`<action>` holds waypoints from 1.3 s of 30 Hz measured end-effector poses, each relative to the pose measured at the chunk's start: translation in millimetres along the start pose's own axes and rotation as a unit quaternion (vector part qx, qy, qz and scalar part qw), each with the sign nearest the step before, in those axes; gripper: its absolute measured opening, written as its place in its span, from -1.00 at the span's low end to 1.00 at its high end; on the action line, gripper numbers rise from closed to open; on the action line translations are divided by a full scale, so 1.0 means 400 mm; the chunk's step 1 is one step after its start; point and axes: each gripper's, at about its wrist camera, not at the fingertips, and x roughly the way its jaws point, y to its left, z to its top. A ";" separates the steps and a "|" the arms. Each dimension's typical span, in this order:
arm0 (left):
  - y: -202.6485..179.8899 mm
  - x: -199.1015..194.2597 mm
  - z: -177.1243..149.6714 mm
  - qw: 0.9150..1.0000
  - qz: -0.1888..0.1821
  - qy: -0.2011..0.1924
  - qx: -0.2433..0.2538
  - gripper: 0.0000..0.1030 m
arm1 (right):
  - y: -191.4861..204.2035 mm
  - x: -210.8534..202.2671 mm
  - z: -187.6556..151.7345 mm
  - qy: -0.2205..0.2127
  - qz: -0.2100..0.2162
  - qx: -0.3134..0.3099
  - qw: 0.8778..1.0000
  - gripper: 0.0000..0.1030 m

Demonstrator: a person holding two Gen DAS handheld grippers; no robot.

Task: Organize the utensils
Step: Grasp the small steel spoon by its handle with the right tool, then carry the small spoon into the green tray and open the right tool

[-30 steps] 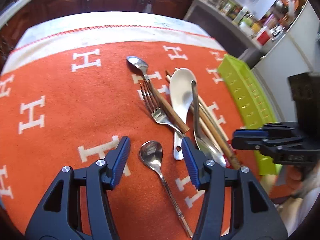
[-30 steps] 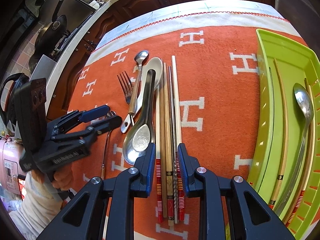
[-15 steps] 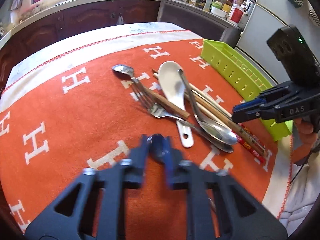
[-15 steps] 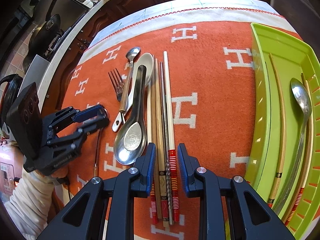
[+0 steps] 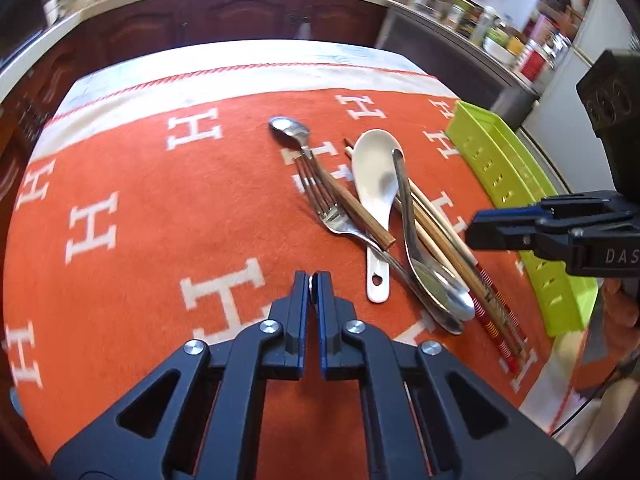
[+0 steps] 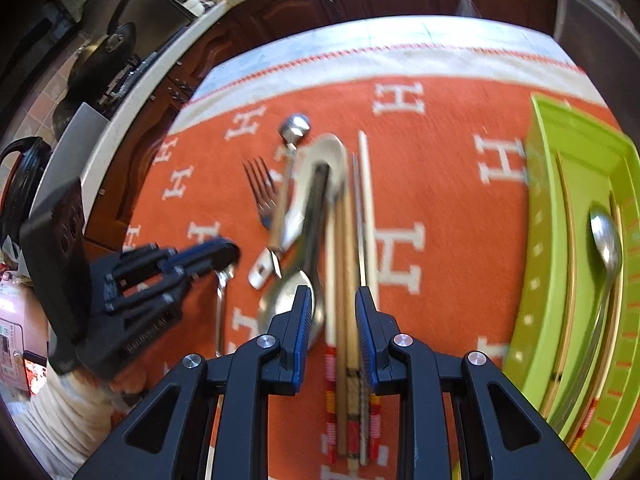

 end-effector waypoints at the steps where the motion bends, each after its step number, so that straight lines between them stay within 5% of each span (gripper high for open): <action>1: 0.002 -0.004 -0.004 1.000 -0.003 -0.001 -0.011 -0.97 | 0.009 -0.001 0.014 -0.003 0.003 -0.004 1.000 -0.55; 9: 0.037 -0.024 -0.021 0.995 0.016 0.011 -0.097 -0.97 | 0.064 0.026 0.195 -0.028 0.014 -0.003 1.000 -0.55; 17: 0.067 -0.044 -0.005 0.992 0.008 0.007 -0.123 -0.97 | 0.032 0.166 0.353 0.021 0.029 0.060 0.998 -0.33; 25: 0.098 -0.070 -0.017 0.990 -0.012 -0.003 -0.140 -0.97 | 0.023 0.259 0.386 0.047 0.013 0.079 0.996 -0.38; 28: 0.111 -0.069 -0.023 0.989 -0.016 -0.003 -0.148 -0.97 | 0.037 0.267 0.385 0.047 -0.002 0.071 0.996 -0.49; 31: 0.122 -0.064 -0.025 0.987 -0.022 0.000 -0.158 -0.97 | 0.052 0.281 0.378 0.059 0.019 0.067 0.996 -0.81; 39: 0.139 -0.081 -0.020 0.986 -0.014 -0.004 -0.168 -0.97 | 0.106 0.273 0.370 0.044 0.001 0.028 0.999 -0.95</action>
